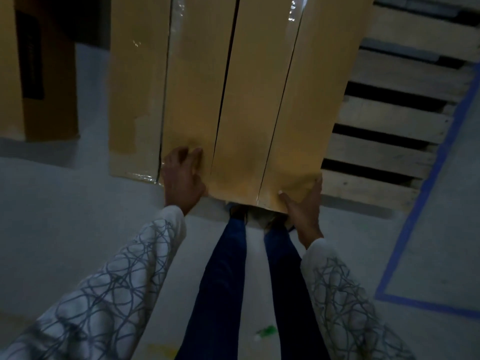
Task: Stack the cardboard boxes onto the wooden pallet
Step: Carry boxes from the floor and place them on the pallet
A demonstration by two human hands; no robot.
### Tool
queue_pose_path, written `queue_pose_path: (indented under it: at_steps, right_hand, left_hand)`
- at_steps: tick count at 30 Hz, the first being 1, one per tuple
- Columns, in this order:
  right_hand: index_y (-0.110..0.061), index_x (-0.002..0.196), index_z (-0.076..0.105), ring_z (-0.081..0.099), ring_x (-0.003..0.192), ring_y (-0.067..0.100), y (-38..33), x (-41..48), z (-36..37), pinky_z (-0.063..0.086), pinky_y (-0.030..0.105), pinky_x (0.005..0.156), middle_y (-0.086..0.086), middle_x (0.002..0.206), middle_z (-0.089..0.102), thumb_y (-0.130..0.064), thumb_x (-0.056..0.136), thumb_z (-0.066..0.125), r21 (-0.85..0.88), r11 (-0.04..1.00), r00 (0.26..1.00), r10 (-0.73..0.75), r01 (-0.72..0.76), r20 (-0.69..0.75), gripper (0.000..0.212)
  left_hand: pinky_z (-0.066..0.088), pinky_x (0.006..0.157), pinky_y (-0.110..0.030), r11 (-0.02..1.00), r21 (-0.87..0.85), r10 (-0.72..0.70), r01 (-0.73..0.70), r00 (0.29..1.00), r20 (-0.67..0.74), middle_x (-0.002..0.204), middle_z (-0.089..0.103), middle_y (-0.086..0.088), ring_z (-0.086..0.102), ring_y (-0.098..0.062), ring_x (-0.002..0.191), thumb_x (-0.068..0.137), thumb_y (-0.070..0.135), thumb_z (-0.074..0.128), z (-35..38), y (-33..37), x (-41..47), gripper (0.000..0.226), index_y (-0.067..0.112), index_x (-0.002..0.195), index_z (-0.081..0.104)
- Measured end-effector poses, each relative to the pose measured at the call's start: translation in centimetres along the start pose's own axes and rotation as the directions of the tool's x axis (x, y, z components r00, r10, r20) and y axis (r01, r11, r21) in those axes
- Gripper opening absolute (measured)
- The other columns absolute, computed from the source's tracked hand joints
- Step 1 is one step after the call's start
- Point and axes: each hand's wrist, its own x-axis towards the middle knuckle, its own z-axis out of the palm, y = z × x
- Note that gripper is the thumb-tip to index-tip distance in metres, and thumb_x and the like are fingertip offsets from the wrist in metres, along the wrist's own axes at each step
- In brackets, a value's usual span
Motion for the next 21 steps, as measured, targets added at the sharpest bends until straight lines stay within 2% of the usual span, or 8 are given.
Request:
queue_pose_path:
  at_steps: [3,5,6,8,10,13,19,21]
  right_hand:
    - [-0.046,0.162,-0.005,0.03,0.149,0.023,2.1,-1.4,0.5,0.03,0.053,0.123,-0.006,0.168,0.021,-0.029,0.081,0.089,0.021,1.0,0.999,0.018,-0.018,0.03,0.125]
    - [-0.046,0.162,-0.004,0.029,0.15,0.022,2.4,-1.5,0.9,0.031,0.053,0.124,-0.007,0.168,0.019,-0.026,0.079,0.09,0.053,0.998,0.999,0.03,-0.031,0.022,0.127]
    - [-0.048,0.161,-0.004,0.029,0.15,0.022,2.3,-1.4,1.1,0.032,0.053,0.123,-0.007,0.168,0.019,-0.027,0.077,0.091,0.074,0.996,0.999,0.041,-0.042,0.013,0.128]
    - [-0.05,0.16,-0.003,0.031,0.148,0.024,2.1,-1.1,1.4,0.033,0.053,0.122,-0.006,0.166,0.021,-0.027,0.075,0.092,0.097,0.994,0.999,0.053,-0.052,-0.008,0.129]
    - [-0.048,0.161,0.0,0.034,0.145,0.025,1.8,-0.9,1.6,0.035,0.051,0.121,-0.002,0.163,0.023,-0.022,0.077,0.091,0.127,0.99,0.997,0.066,-0.061,-0.039,0.126]
    - [-0.049,0.161,0.004,0.038,0.141,0.028,1.8,-0.8,2.0,0.037,0.051,0.119,0.004,0.159,0.026,-0.016,0.079,0.089,0.158,0.985,0.994,0.078,-0.064,-0.081,0.123]
    - [-0.045,0.163,0.005,0.035,0.143,0.029,1.3,-1.0,2.3,0.034,0.048,0.121,0.01,0.16,0.025,-0.013,0.081,0.087,0.169,0.983,0.991,0.086,-0.067,-0.105,0.12]
    - [-0.045,0.162,0.005,0.037,0.141,0.029,1.0,-1.2,2.2,0.034,0.042,0.117,0.011,0.159,0.025,-0.012,0.082,0.086,0.167,0.983,0.99,0.095,-0.077,-0.107,0.118]
  left_hand:
    - [0.048,0.082,-0.034,0.871,-0.3,-0.408,0.389,0.913,-0.004,0.102,0.063,-0.012,0.061,-0.033,0.097,0.079,0.007,0.07,1.2,-0.2,-3.9,0.026,0.01,0.105,0.069]
    - [0.057,0.075,-0.036,0.4,-0.583,-0.759,0.707,0.612,0.223,0.09,0.067,-0.008,0.067,-0.029,0.083,0.081,0.017,0.079,1.8,0.7,-4.9,0.018,0.012,0.092,0.066]
    - [0.059,0.066,-0.037,0.138,-0.624,-0.793,0.769,0.464,0.395,0.084,0.066,-0.009,0.065,-0.026,0.072,0.082,0.02,0.081,2.0,1.1,-5.1,0.02,0.011,0.087,0.064]
    - [0.058,0.054,-0.032,-0.168,-0.588,-0.656,0.791,0.355,0.666,0.072,0.059,-0.008,0.057,-0.019,0.057,0.089,0.027,0.079,2.9,1.4,-5.2,0.024,0.008,0.085,0.063]
    - [0.063,0.064,-0.031,-0.298,-0.566,-0.489,0.769,0.386,0.782,0.073,0.063,-0.006,0.061,-0.013,0.062,0.092,0.031,0.073,3.6,2.1,-5.3,0.028,0.005,0.098,0.065]
    - [0.062,0.079,-0.029,-0.37,-0.593,-0.482,0.716,0.397,0.781,0.12,0.068,-0.02,0.067,-0.02,0.094,0.096,0.018,0.069,4.9,2.9,-4.9,0.041,-0.006,0.127,0.058]
    - [0.052,0.085,-0.015,-0.634,-0.492,-0.467,0.596,0.212,0.858,0.144,0.054,-0.02,0.06,-0.03,0.125,0.108,0.007,0.043,6.2,3.1,-4.4,0.027,-0.009,0.128,0.051]
    - [0.057,0.08,-0.018,-0.635,-0.512,-0.461,0.579,0.249,0.852,0.138,0.06,-0.021,0.064,-0.028,0.117,0.107,0.006,0.045,5.9,3.9,-4.7,0.018,-0.006,0.113,0.057]
